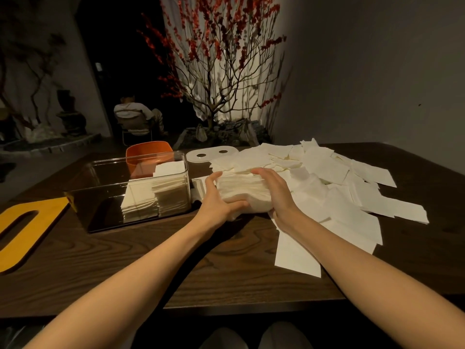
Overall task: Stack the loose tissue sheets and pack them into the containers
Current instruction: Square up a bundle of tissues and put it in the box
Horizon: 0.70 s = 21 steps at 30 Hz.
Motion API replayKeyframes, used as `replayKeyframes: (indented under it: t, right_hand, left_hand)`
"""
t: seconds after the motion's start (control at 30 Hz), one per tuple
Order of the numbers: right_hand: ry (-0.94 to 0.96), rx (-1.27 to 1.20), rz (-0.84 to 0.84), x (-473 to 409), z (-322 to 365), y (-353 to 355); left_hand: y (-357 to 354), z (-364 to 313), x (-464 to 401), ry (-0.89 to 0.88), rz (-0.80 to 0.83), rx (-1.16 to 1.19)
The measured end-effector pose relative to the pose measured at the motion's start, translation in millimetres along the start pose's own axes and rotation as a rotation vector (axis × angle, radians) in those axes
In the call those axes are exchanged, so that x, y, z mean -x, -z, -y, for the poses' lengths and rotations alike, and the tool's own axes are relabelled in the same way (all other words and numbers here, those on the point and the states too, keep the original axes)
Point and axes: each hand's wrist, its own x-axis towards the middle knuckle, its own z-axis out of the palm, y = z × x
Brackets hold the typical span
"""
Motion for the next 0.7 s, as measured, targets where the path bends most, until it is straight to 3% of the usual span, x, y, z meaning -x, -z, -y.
replayKeyframes:
  t: [0.1,0.17,0.37,0.47,0.6,0.7]
  right_hand:
    - [0.024,-0.118,0.033,-2.0,3.3,-0.4]
    - [0.015,-0.068,0.019,-3.5,4.2,1.6]
    - [-0.154,0.024,0.028,-4.3,3.0,4.9]
    - [-0.137,-0.022,0.073,-0.8,3.4,0.6]
    - [-0.044,0.09,0.062,-1.9,-2.8,-6.0]
    - [-0.051,0.119,-0.017,-5.7,-3.0,-1.5]
  left_hand:
    - [1.9,2.1,-1.9,-0.052,-0.075,0.03]
    - [3.1,3.4,-1.9,-0.079,-0.094,0.03]
    - [8.3,4.7,-4.6,0.017,-0.03,0.039]
    - [6.7,9.2,-7.5,0.039,0.023,0.065]
    - [7.5,11.7,-11.2,0.061,0.095,0.073]
    - [14.7,8.5,-10.7,-0.062,0.102,0.032]
